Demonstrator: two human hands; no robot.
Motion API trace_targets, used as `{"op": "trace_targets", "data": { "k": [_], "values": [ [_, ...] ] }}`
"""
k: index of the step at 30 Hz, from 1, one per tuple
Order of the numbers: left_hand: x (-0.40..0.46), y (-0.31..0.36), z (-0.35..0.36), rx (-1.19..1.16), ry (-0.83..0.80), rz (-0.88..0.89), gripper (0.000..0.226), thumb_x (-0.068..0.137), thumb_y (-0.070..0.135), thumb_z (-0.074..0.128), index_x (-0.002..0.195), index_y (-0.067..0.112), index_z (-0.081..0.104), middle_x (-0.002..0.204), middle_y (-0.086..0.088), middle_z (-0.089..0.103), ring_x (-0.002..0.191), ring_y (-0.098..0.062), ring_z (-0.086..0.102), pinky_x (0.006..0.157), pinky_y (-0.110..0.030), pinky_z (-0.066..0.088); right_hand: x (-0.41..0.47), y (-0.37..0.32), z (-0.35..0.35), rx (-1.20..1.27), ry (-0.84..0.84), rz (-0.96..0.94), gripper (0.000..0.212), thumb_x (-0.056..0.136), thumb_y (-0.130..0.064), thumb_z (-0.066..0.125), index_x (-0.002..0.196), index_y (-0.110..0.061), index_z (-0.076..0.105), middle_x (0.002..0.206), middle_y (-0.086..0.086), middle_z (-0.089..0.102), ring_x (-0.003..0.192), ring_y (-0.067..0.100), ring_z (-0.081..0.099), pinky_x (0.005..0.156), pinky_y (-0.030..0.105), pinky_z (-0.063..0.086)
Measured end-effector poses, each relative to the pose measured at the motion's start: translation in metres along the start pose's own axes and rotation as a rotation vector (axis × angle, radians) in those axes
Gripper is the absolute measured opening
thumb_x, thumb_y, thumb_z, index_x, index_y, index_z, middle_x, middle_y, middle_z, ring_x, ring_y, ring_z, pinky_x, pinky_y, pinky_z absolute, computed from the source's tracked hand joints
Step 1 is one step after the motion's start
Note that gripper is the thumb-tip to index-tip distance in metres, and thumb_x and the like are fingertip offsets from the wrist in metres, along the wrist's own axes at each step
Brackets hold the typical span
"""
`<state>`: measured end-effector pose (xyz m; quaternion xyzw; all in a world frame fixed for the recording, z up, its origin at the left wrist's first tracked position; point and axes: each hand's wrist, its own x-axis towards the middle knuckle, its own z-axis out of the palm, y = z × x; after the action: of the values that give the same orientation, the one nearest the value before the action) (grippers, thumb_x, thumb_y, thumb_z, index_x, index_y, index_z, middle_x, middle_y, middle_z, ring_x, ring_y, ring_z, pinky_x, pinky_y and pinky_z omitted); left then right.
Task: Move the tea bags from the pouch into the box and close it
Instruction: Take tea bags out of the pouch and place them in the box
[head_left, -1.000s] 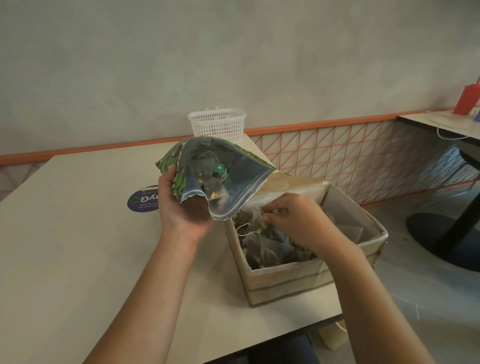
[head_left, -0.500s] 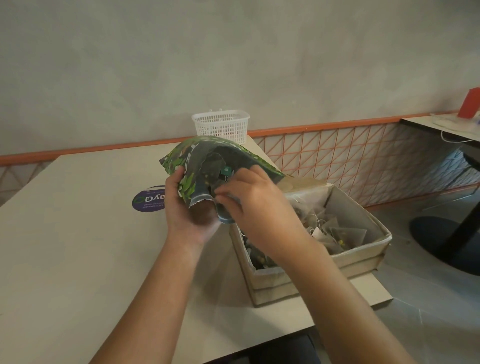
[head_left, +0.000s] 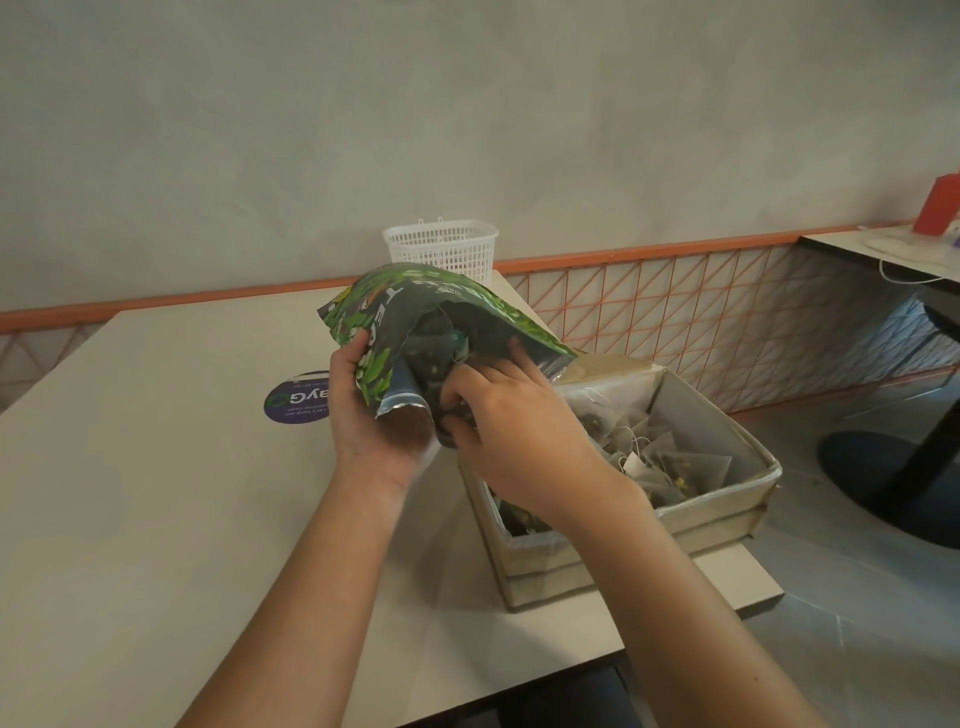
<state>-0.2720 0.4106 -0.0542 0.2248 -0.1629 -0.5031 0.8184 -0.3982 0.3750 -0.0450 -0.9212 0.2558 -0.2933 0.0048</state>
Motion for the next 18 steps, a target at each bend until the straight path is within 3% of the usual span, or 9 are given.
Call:
{"op": "trace_targets", "data": {
  "k": [4, 6, 8, 9, 11, 18],
  "values": [
    [0.000, -0.002, 0.003, 0.014, 0.007, -0.021, 0.046, 0.095, 0.047, 0.044, 0.088, 0.018, 0.080, 0.099, -0.003, 0.073, 0.089, -0.020, 0.071, 0.080, -0.028, 0.057, -0.005, 0.005, -0.010, 0.111, 0.038, -0.013, 0.012, 0.082, -0.009, 0.065, 0.091, -0.016, 0.060, 0.087, -0.002, 0.068, 0.090, 0.018, 0.062, 0.119, 0.033, 0.013],
    [0.001, -0.002, 0.003, -0.009, 0.016, -0.031, 0.045, 0.094, 0.047, 0.046, 0.087, 0.018, 0.080, 0.101, -0.002, 0.072, 0.093, -0.020, 0.070, 0.085, -0.029, 0.055, -0.009, 0.008, -0.017, 0.206, 0.079, -0.002, 0.016, 0.080, -0.003, 0.066, 0.089, -0.015, 0.060, 0.086, -0.003, 0.066, 0.085, 0.017, 0.060, 0.114, 0.035, 0.032],
    [0.003, -0.002, 0.002, -0.035, 0.012, -0.045, 0.043, 0.093, 0.047, 0.048, 0.090, 0.018, 0.080, 0.107, -0.003, 0.070, 0.106, -0.022, 0.064, 0.096, -0.033, 0.049, -0.014, 0.011, -0.028, 0.329, 0.134, 0.035, 0.018, 0.079, -0.001, 0.066, 0.087, -0.015, 0.059, 0.088, -0.006, 0.061, 0.083, 0.012, 0.058, 0.087, 0.029, 0.051],
    [0.005, -0.002, 0.002, -0.040, 0.005, -0.053, 0.042, 0.093, 0.047, 0.048, 0.091, 0.019, 0.079, 0.109, -0.003, 0.069, 0.111, -0.024, 0.061, 0.101, -0.034, 0.046, -0.016, 0.014, -0.034, 0.378, 0.170, 0.062, 0.018, 0.079, -0.001, 0.066, 0.087, -0.015, 0.058, 0.088, -0.009, 0.059, 0.082, 0.007, 0.056, 0.077, 0.022, 0.051],
    [0.008, -0.003, 0.001, -0.052, -0.013, -0.069, 0.042, 0.094, 0.047, 0.048, 0.093, 0.019, 0.079, 0.110, -0.004, 0.070, 0.119, -0.026, 0.058, 0.109, -0.038, 0.041, -0.021, 0.020, -0.046, 0.478, 0.259, 0.124, 0.020, 0.080, -0.001, 0.067, 0.088, -0.016, 0.056, 0.088, -0.011, 0.059, 0.084, 0.002, 0.057, 0.075, 0.016, 0.049],
    [0.014, -0.010, 0.005, -0.122, -0.095, -0.083, 0.040, 0.094, 0.047, 0.048, 0.098, 0.019, 0.077, 0.115, -0.005, 0.069, 0.124, -0.029, 0.055, 0.114, -0.043, 0.036, -0.030, 0.046, -0.075, 0.657, 0.503, 0.309, 0.035, 0.086, -0.004, 0.065, 0.116, -0.020, 0.055, 0.094, -0.004, 0.063, 0.082, 0.008, 0.061, 0.069, 0.014, 0.049]
  ]
}}
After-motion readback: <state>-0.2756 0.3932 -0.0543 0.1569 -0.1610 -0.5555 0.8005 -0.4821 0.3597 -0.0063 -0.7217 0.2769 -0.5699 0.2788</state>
